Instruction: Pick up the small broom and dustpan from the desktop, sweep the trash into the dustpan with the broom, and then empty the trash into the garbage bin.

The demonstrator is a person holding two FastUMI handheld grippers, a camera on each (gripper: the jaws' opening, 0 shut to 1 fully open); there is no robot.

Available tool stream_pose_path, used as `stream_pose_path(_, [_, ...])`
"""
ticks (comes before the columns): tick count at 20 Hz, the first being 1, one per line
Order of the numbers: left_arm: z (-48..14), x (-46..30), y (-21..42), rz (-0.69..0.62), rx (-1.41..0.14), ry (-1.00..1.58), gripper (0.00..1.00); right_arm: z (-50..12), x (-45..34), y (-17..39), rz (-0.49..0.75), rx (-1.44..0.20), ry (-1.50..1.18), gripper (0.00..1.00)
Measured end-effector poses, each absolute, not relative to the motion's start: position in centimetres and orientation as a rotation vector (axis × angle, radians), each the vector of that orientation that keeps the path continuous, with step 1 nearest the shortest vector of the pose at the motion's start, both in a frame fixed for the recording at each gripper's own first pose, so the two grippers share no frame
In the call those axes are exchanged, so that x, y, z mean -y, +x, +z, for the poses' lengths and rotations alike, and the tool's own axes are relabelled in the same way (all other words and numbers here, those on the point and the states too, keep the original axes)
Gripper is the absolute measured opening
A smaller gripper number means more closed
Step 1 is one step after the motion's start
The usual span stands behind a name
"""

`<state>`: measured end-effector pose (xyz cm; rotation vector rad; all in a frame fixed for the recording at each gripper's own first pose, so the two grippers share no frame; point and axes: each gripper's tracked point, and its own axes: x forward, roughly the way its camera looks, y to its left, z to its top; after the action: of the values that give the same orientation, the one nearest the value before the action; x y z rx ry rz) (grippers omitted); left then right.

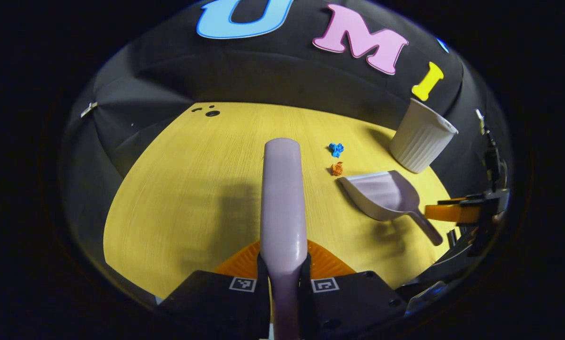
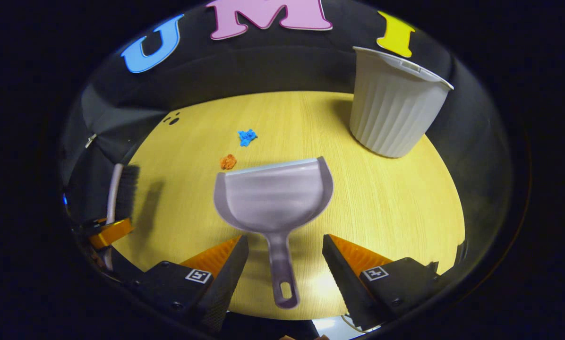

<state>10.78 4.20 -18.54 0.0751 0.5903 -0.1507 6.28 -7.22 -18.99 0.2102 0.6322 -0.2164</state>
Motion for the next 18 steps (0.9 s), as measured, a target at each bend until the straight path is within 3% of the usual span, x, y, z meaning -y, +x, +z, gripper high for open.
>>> stream_pose_path(11, [-15.6, -3.7, 11.4, -0.105, -0.583, 0.043, 0.28, -25.5, 7.8, 10.0, -0.214, -0.792, 0.118, 0.97])
stream_pose_path(13, [-15.5, -2.5, 12.3, -0.119, -0.59, 0.04, 0.28, -26.3, 8.1, 10.1, -0.22, -0.821, 0.145, 0.85])
stream_pose_path(14, [-15.3, -1.9, 12.8, -0.119, -0.591, 0.04, 0.28, -26.2, 8.6, 10.5, -0.22, -0.819, 0.161, 0.75])
stream_pose_path(17, [-14.7, -0.1, 14.7, -0.127, -0.578, 0.069, 0.28, -25.8, 8.9, 11.0, -0.196, -0.8, 0.139, 0.62])
stream_pose_path(18, [-14.8, 0.7, 15.4, -0.138, -0.585, 0.081, 0.27, -25.7, 8.7, 10.9, -0.176, -0.802, 0.12, 0.49])
